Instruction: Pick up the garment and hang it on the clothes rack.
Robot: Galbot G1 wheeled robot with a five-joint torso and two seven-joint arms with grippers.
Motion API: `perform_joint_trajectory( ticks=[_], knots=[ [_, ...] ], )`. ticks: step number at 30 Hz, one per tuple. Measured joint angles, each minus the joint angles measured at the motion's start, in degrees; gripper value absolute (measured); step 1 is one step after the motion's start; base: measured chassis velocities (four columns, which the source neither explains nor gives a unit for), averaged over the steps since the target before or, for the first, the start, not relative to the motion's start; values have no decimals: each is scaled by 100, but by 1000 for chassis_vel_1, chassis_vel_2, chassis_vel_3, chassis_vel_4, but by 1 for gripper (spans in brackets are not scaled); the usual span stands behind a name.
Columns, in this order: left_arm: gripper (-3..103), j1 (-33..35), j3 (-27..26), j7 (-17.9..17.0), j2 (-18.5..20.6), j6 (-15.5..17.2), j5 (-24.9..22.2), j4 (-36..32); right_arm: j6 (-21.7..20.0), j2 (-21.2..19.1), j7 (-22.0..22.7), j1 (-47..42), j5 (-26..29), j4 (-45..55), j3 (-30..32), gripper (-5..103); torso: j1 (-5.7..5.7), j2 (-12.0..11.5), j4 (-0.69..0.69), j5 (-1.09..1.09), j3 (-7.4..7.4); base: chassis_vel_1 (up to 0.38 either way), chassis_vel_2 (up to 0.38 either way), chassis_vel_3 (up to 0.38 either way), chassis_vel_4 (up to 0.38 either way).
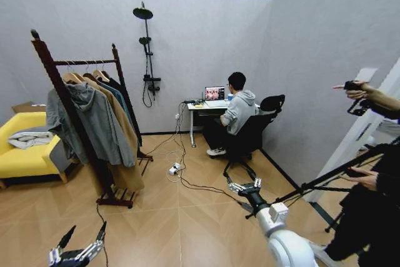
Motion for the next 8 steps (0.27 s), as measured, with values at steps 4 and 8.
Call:
perform_joint_trajectory(
  ticks=[4, 8],
  knots=[
    [100, 0, 0, 0, 0, 0, 0, 0, -19, 2, 21, 5, -6, 11, 2, 100, 1, 0, 0, 0, 0, 0, 0, 0, 0],
    [100, 0, 0, 0, 0, 0, 0, 0, -21, 4, 29, 6, -11, 14, 4, 100, 1, 0, 0, 0, 0, 0, 0, 0, 0]
  ],
)
